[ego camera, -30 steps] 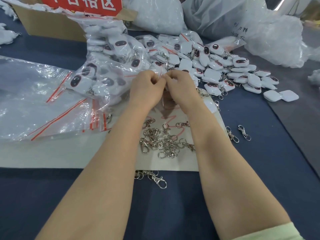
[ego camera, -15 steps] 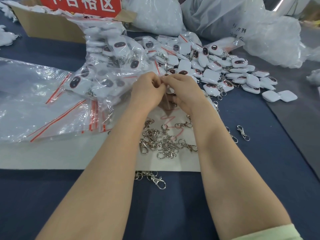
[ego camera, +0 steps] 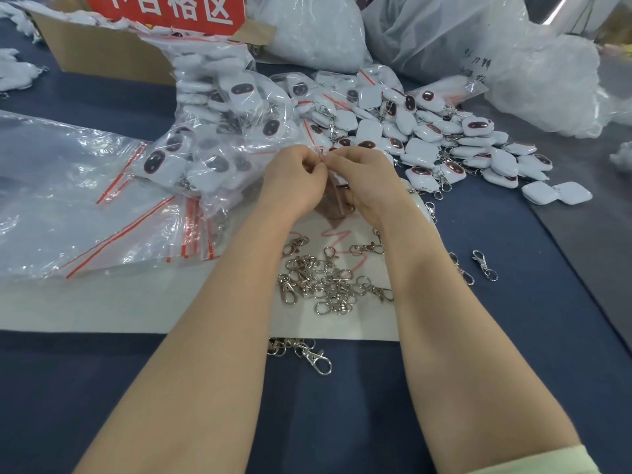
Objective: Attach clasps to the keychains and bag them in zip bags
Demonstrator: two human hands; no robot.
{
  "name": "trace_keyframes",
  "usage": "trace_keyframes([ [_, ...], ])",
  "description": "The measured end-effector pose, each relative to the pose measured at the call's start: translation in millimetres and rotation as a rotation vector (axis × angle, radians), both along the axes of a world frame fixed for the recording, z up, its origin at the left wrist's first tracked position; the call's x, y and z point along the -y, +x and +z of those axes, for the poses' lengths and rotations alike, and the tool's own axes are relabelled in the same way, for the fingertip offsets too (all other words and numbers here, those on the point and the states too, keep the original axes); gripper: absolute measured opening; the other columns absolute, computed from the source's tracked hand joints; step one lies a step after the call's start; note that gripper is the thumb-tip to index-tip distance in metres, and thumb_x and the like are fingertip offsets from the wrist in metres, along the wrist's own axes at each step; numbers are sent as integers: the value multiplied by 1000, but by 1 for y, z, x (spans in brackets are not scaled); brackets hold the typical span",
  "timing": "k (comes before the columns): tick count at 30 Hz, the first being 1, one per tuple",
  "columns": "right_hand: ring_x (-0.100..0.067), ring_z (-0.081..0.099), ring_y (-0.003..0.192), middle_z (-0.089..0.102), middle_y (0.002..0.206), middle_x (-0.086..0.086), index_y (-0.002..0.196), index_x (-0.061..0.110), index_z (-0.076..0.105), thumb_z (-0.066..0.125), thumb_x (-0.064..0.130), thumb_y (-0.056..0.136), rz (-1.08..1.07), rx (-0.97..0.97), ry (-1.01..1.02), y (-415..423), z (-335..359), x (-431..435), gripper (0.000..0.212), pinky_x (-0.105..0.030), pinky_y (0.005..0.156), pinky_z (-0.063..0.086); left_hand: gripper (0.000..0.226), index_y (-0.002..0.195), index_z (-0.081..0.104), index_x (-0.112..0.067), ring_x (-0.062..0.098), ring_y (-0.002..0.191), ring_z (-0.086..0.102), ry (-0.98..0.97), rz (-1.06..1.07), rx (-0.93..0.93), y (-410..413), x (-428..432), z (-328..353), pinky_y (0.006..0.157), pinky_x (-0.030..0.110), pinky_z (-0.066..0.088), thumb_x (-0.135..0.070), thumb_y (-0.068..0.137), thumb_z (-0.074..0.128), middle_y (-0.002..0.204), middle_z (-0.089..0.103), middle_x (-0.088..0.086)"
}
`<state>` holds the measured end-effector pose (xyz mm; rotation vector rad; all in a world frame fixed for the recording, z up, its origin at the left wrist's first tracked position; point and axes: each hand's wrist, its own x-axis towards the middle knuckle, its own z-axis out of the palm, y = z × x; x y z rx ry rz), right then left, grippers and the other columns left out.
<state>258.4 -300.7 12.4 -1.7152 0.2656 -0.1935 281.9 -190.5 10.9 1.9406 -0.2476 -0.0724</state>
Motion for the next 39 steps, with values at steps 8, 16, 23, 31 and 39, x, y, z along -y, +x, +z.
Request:
trace_keyframes([
  [8, -18, 56, 63, 60, 69, -5, 71, 14, 62, 57, 14, 92, -91, 46, -276, 4, 3, -5, 21, -24, 59, 41, 21, 64, 55, -19, 32, 79, 66, -184, 100, -19, 4, -2, 6, 85, 51, 53, -9, 82, 54, 73, 66, 11],
  [16, -20, 71, 90, 74, 92, -6, 93, 13, 75, 68, 20, 89, 100, 63, -196, -4, 6, 5, 11, -33, 84, 57, 22, 71, 59, -18, 32, 82, 70, -265, 76, -136, 13, -5, -5, 84, 45, 56, -11, 92, 56, 83, 70, 13],
  [23, -19, 66, 76, 73, 84, -9, 94, 17, 74, 68, 19, 88, 154, 70, -286, -7, 6, 6, 9, -34, 76, 53, 29, 67, 61, -21, 29, 82, 70, -229, 81, -149, 13, -7, -7, 85, 45, 56, -13, 93, 54, 76, 68, 6],
  [31, -3, 61, 68, 72, 75, 1, 92, 12, 74, 61, 15, 93, 139, 73, -367, -8, 8, 7, 14, -25, 71, 49, 29, 64, 58, -18, 23, 68, 63, -240, 88, -152, 8, -5, -3, 84, 44, 56, -10, 92, 57, 67, 63, 4],
  [39, -25, 62, 73, 68, 75, -6, 89, 12, 74, 56, 4, 90, 200, 61, -231, -12, 12, 5, 19, -38, 71, 47, 22, 67, 56, -17, 17, 62, 58, -253, 108, -128, 5, -6, 0, 80, 36, 54, -9, 85, 64, 65, 62, 2],
])
